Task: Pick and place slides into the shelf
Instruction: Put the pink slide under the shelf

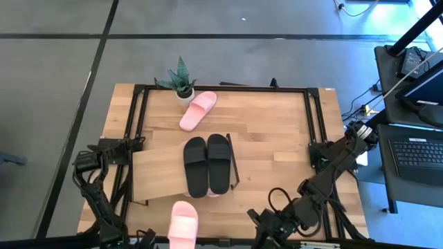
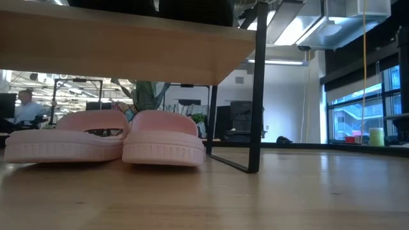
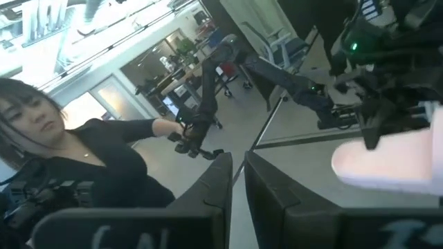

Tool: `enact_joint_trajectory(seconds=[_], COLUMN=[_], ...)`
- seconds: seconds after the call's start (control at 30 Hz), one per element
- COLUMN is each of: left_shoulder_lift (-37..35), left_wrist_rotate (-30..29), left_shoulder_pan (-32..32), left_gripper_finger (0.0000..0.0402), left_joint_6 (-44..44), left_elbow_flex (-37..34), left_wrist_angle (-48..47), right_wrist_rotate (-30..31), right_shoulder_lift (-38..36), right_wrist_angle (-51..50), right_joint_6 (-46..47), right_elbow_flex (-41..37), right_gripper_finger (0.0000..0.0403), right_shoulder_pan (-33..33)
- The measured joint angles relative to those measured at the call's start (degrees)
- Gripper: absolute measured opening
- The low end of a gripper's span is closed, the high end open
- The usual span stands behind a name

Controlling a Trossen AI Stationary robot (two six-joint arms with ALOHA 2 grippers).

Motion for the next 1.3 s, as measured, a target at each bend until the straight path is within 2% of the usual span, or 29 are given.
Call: enact_joint_trajectory(seconds=[0.33, 0.47, 0.83, 1.03, 1.3], left_shoulder_lift=[0.9, 0.9, 0.9, 0.9, 0.9], left_wrist_rotate=[0.2, 2.6, 7.1, 15.8, 15.8], left_shoulder_pan=[0.3, 0.3, 1.8, 2.5, 2.7], left_gripper_finger=[0.0043, 0.0043, 0.0042, 0.0042, 0.0042], left_joint_6=[-20.9, -27.5, -29.2, -29.7, -30.0], left_elbow_flex=[0.0, 0.0, 0.0, 0.0, 0.0], left_wrist_angle=[-17.6, -23.1, -27.6, -31.7, -31.9], right_wrist_rotate=[0.1, 0.1, 0.0, 0.0, 0.0], right_shoulder_lift=[0.0, 0.0, 0.0, 0.0, 0.0], right_wrist_angle=[0.0, 0.0, -0.1, -0.2, -0.2], right_joint_6=[-2.0, -3.1, -3.6, -3.4, -1.7], right_elbow_flex=[0.0, 0.0, 0.0, -0.1, -0.1], right_gripper_finger=[0.0042, 0.0042, 0.0042, 0.0042, 0.0042], right_shoulder_pan=[0.0, 0.0, 0.0, 0.0, 0.0])
